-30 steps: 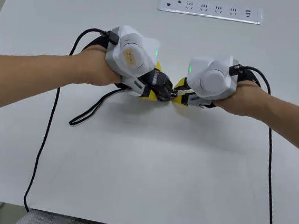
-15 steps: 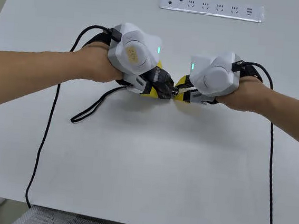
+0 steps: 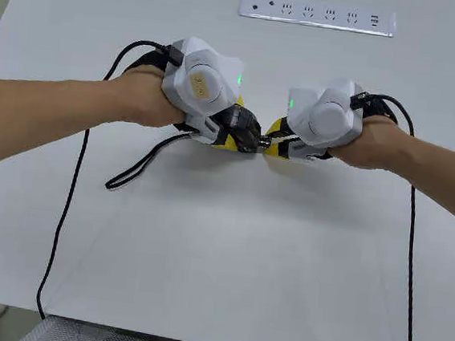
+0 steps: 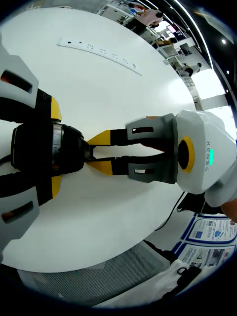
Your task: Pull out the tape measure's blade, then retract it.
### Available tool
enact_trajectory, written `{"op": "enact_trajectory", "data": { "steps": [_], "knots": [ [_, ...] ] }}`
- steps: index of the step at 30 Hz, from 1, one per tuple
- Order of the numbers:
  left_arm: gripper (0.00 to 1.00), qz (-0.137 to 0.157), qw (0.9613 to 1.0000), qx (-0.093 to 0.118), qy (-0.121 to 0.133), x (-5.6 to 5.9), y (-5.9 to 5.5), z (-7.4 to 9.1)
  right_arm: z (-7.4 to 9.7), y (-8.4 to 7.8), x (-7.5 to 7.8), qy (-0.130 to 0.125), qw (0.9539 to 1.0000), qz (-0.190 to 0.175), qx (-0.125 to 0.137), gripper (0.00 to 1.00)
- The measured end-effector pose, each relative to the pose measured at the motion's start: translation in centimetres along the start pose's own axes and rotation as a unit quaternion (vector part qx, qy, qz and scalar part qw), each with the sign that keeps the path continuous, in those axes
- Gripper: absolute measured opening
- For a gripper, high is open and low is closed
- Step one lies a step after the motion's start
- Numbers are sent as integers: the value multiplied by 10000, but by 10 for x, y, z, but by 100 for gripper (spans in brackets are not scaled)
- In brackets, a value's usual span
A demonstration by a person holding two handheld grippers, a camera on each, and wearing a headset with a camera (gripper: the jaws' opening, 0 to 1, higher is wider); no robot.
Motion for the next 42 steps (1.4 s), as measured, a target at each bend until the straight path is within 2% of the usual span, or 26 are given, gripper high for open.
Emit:
{"op": "enact_trajectory", "data": {
  "steps": [12,16,42],
  "knots": [
    [35,14,10000,-9,-14,0,0,-1,10,-7,-3,11,10000,5,-61,12],
    [35,37,10000,-20,-19,0,0,-1,19,-16,-4,1,9999,-22,-98,12],
    [35,104,9999,-75,-47,0,1,-1,51,-49,-5,-76,9996,-133,-237,12]
  ]
}}
Point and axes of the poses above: the centre of the closed fingertips' face, and the gripper's own axes: z roughly backward along the fingers, x roughly to its right, y roughly out of its top, the point moved 1 cm from there along z, roughly backward along the fingers, and after that the axes turned 8 degrees about x, right-handed, at the moved point
